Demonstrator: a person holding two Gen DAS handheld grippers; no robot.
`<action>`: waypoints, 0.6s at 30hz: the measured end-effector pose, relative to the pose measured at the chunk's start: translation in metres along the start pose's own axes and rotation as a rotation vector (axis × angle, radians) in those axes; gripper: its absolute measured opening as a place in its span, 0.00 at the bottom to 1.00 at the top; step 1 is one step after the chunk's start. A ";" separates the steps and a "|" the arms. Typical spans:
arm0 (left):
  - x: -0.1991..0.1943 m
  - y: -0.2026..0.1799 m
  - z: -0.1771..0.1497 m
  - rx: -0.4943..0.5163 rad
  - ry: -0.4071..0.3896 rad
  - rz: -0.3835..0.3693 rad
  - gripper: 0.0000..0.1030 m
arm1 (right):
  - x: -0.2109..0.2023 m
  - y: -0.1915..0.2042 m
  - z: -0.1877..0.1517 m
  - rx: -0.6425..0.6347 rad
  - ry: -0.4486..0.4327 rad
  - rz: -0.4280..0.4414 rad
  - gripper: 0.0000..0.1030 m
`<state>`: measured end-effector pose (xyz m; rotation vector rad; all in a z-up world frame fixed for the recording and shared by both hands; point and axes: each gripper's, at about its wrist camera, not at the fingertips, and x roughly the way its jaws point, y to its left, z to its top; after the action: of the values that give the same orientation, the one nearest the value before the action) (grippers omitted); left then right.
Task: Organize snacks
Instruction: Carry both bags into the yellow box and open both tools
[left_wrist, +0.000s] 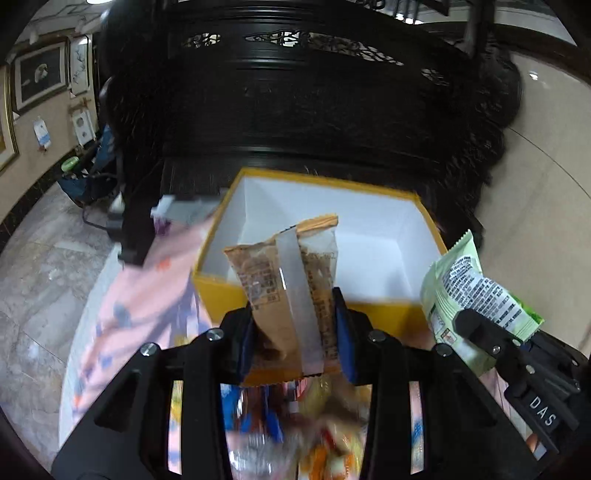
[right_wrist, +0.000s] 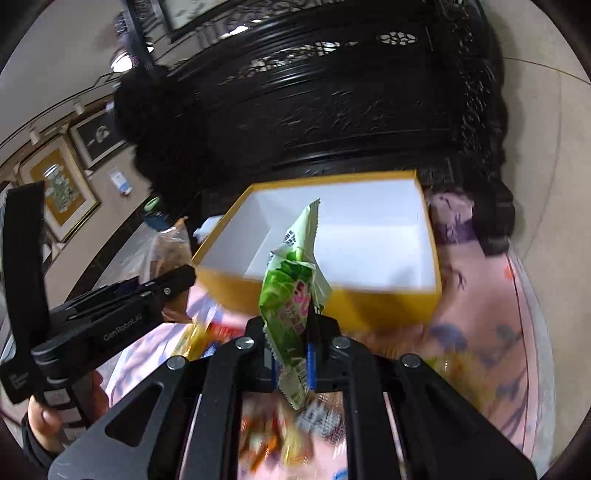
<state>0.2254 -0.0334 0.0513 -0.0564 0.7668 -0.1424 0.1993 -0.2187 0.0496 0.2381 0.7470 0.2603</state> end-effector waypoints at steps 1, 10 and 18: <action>0.007 0.001 0.007 -0.008 0.007 -0.001 0.35 | 0.007 -0.003 0.009 0.009 0.000 -0.005 0.11; 0.069 0.009 0.055 -0.046 0.060 0.018 0.89 | 0.061 -0.023 0.059 0.068 0.049 -0.104 0.62; 0.036 0.037 0.002 -0.034 0.013 0.062 0.97 | -0.003 -0.029 -0.001 0.015 0.055 -0.101 0.87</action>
<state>0.2559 -0.0023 0.0241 -0.0638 0.7836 -0.0706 0.2008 -0.2471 0.0415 0.2074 0.8130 0.1662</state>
